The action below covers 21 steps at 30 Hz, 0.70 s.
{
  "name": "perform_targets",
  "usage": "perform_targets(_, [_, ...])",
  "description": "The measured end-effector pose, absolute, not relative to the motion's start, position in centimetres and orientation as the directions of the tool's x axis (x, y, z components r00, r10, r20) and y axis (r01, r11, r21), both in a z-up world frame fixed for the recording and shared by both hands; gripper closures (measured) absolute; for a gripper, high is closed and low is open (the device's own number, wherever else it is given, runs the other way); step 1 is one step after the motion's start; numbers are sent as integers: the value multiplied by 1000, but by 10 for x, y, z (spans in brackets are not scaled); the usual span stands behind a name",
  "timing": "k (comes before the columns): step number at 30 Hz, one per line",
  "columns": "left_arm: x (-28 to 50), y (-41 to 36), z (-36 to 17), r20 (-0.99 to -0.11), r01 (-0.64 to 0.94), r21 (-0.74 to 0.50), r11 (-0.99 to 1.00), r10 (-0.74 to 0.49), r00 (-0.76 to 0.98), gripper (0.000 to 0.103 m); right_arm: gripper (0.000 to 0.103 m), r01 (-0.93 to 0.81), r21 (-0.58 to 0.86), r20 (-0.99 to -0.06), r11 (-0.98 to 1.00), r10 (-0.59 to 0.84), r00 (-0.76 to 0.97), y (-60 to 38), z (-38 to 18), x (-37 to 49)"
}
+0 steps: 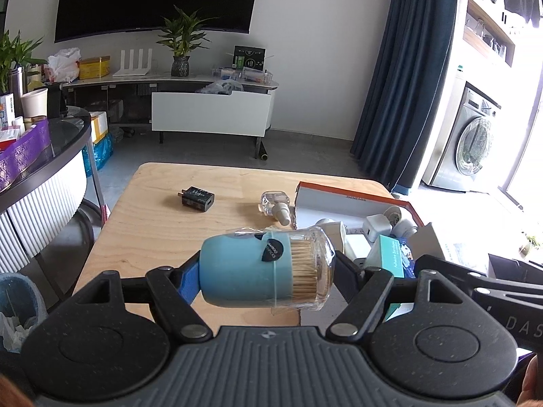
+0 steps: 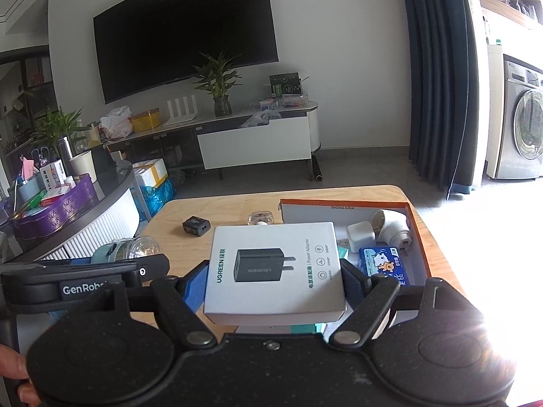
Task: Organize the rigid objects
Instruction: 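Carry the teal jar with left tool while right tool carries the white box over the tray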
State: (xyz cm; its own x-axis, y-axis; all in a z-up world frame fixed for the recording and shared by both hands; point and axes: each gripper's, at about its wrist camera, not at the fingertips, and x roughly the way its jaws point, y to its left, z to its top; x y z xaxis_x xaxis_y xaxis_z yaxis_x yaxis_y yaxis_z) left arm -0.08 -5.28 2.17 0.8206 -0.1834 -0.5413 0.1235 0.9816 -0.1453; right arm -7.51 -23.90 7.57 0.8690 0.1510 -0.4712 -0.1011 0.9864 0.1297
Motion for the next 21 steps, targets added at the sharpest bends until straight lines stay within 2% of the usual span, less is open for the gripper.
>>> perform_targets(21, [-5,-94,23,-523,248,-139,959,-284,804,26,11,19,153,-435,988,50,899,-286,82,-91])
